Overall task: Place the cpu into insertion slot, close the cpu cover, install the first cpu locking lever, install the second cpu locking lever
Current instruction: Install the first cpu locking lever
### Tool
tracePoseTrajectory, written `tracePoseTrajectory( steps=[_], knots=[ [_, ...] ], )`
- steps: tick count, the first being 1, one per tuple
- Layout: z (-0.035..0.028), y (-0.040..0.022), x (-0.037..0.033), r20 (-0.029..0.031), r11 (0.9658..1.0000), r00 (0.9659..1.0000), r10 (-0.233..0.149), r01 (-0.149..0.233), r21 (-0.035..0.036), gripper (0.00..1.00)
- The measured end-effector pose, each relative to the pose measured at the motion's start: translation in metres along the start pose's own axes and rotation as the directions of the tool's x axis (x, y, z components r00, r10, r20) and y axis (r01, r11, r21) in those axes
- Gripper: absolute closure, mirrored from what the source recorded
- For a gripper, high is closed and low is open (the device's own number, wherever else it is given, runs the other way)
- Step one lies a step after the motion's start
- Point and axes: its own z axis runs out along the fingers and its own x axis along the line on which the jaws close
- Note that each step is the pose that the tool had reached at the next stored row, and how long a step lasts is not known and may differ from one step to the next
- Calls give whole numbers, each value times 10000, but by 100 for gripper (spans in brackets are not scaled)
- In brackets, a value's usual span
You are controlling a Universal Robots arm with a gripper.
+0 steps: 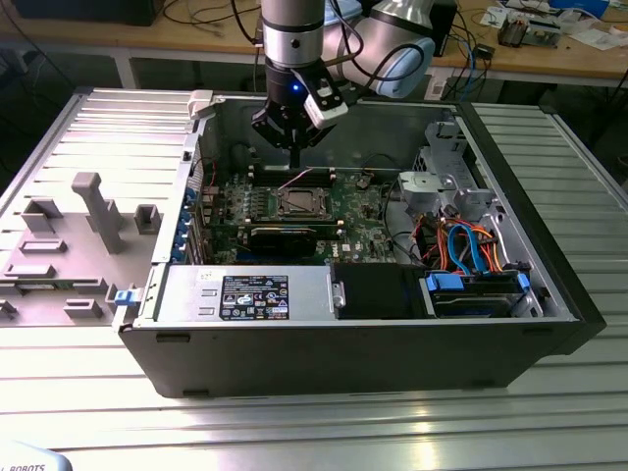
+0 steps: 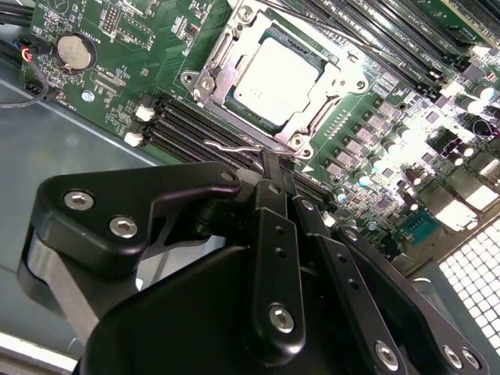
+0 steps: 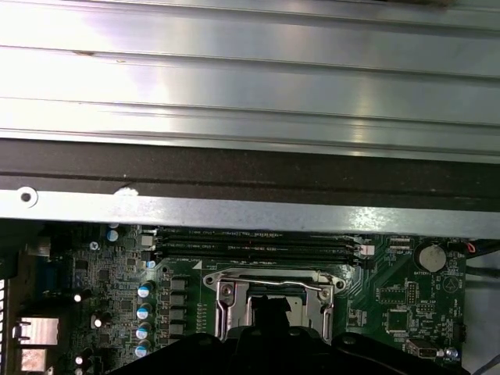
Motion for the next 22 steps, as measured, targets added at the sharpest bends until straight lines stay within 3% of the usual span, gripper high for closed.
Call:
tracePoseTrajectory(
  steps=[5, 8, 10, 11, 12, 22],
  knots=[
    [3, -2, -8, 2, 10000, 10000, 29, -29, -18, 89],
    [21, -7, -8, 9, 9999, 10000, 47, -46, -160, 89],
    [31, -13, -8, 14, 9995, 10000, 86, -85, -303, 89],
    [39, -14, -8, 19, 9990, 9999, 133, -132, -418, 89],
    [42, -13, -8, 20, 9989, 9999, 148, -147, -452, 89],
    [52, -14, -7, 21, 9988, 9999, 147, -146, -465, 89]
  ],
)
